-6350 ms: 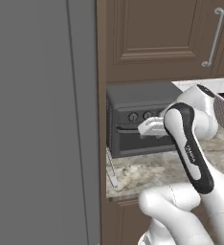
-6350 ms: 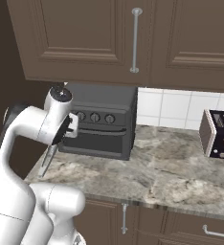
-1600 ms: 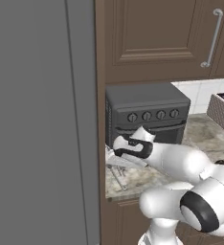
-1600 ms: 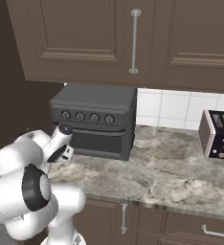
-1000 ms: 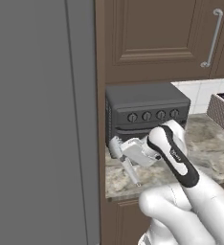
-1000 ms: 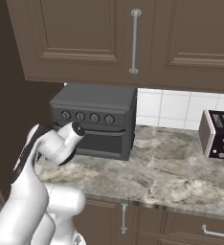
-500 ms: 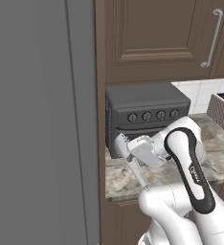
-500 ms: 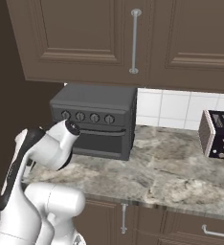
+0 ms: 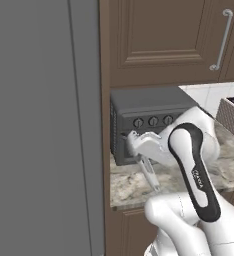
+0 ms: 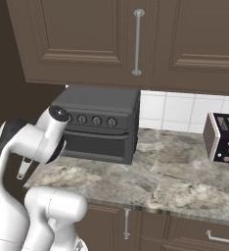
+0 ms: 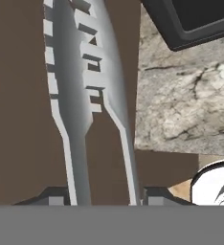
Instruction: Pick up the tongs from the counter and place them near the plate next to the oven.
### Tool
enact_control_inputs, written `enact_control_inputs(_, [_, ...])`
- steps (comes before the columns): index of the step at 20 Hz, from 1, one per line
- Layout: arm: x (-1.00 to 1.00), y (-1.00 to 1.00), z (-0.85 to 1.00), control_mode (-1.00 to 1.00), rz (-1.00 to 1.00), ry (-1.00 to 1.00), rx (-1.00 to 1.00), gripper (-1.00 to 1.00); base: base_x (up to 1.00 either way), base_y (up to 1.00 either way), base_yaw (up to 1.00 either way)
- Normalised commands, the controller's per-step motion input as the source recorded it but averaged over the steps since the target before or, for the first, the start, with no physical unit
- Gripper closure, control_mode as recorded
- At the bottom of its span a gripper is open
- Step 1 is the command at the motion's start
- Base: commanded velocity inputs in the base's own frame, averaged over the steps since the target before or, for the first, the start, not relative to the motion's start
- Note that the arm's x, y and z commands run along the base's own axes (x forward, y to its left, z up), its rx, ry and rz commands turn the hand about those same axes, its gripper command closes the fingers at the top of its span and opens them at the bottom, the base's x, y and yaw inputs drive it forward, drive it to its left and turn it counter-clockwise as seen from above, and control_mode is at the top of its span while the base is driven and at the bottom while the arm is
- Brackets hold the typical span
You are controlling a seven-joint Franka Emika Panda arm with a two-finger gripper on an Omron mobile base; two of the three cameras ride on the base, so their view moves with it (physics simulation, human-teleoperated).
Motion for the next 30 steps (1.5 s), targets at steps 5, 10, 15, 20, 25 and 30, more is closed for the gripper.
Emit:
enact_control_inputs(5, [0.08, -0.30, 0.07, -1.00, -0.13, -0.02, -0.29, 1.00, 0.00, 0.00, 0.00])
enact_control_inputs(10, [0.01, -0.32, 0.06, -1.00, -0.09, 0.00, -0.14, 1.00, 0.00, 0.00, 0.00])
enact_control_inputs(15, [-0.02, -0.28, 0.03, -1.00, -0.06, 0.00, -0.03, 1.00, 0.00, 0.00, 0.00])
enact_control_inputs(20, [-0.01, -0.03, 0.01, -1.00, 0.00, -0.03, 0.00, 1.00, 0.00, 0.00, 0.00])
enact_control_inputs(25, [0.00, 0.00, 0.00, -1.00, 0.00, 0.00, 0.00, 1.00, 0.00, 0.00, 0.00])
enact_control_inputs(30, [0.00, 0.00, 0.00, -1.00, 0.00, 0.00, 0.00, 1.00, 0.00, 0.00, 0.00])
